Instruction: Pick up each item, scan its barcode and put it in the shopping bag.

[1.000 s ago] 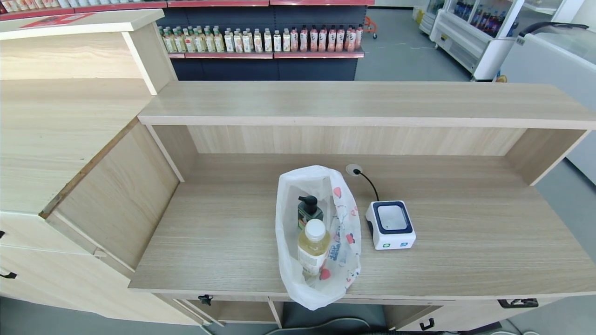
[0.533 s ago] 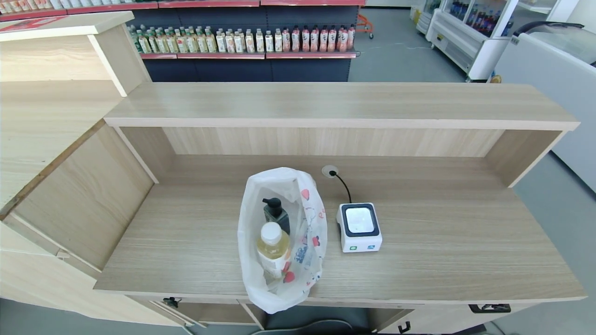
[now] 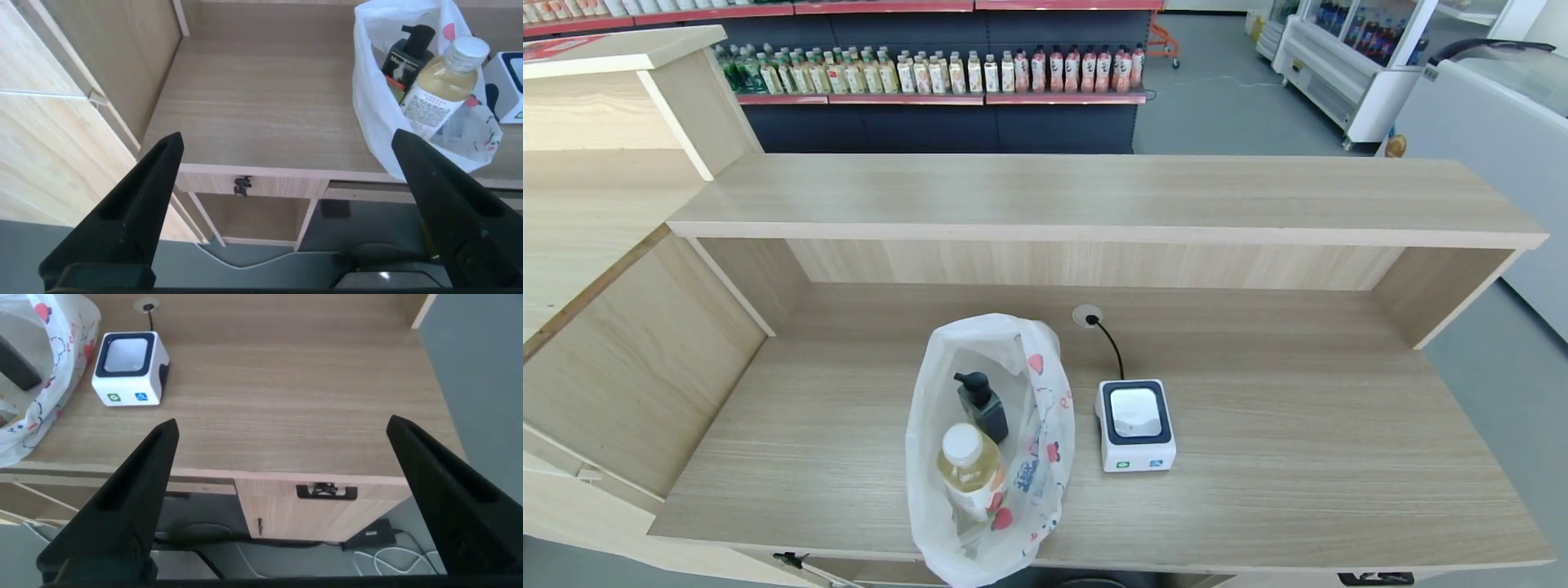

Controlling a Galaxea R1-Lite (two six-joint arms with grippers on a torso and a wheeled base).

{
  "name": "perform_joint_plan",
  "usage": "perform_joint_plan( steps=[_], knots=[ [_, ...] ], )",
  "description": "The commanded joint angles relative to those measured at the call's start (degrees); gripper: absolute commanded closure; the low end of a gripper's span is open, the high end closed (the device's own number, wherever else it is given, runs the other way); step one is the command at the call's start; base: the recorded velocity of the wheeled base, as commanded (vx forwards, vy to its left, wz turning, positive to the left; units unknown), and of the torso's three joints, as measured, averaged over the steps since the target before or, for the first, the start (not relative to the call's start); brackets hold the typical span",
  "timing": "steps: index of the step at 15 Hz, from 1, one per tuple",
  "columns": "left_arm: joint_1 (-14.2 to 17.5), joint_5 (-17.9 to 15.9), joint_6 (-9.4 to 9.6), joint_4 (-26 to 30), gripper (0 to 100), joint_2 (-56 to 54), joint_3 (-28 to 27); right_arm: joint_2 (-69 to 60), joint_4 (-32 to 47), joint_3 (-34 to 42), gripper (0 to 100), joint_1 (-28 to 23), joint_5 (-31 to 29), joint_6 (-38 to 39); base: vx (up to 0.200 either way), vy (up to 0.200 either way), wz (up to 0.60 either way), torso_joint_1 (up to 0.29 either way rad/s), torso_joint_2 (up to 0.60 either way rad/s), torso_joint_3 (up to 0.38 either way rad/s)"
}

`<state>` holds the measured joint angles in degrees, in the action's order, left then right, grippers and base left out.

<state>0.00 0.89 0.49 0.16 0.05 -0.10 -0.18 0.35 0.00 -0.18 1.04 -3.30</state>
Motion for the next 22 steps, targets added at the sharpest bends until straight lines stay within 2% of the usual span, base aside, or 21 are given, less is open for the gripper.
perform_joint_plan(
  steps=[1,10,11,22],
  knots=[
    [0.00,0.08,-0.22,0.02,0,-0.05,0.01,0.18,0.00,0.00,0,0.01,0.11,-0.48,0.000,0.000,0.00,0.000,0.00,0.000],
    [0.00,0.08,-0.22,0.02,0,-0.05,0.01,0.18,0.09,0.00,0,0.01,0.11,-1.18,0.000,0.000,0.00,0.000,0.00,0.000],
    [0.00,0.08,-0.22,0.02,0,-0.05,0.01,0.18,0.09,0.00,100,0.01,0.11,-1.18,0.000,0.000,0.00,0.000,0.00,0.000],
    [0.00,0.08,-0.22,0.02,0,-0.05,0.01,0.18,0.09,-0.09,100,0.01,0.11,-0.65,0.000,0.000,0.00,0.000,0.00,0.000]
  ],
)
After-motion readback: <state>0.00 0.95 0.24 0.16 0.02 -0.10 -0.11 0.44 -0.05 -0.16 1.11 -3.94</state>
